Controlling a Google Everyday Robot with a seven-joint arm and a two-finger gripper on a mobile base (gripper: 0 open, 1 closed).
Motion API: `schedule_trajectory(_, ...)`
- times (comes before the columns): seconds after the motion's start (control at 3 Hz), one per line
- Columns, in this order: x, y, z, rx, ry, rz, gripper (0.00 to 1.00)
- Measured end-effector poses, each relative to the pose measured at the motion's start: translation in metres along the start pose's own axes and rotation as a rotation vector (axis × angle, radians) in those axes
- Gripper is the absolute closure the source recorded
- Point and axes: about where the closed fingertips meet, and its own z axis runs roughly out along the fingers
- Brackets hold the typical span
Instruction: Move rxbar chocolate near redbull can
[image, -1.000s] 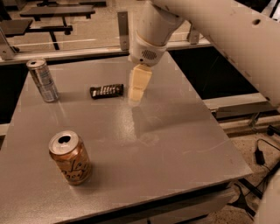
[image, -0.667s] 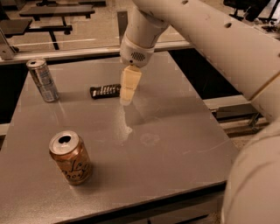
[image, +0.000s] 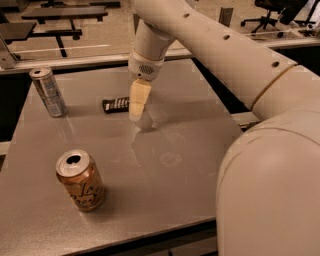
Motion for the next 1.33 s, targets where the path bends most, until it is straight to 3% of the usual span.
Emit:
schedule_trajectory(0.33,-0.004,-0.007,0.015,-0.029,0.012,-0.005,0.20)
schedule_trajectory(0.67,-0.007,-0.010,0.023,-0.048,0.021,-0.011,0.51)
schedule_trajectory(1.33,-0.010,-0.010,0.023,-0.052,0.026,-0.019,0.97)
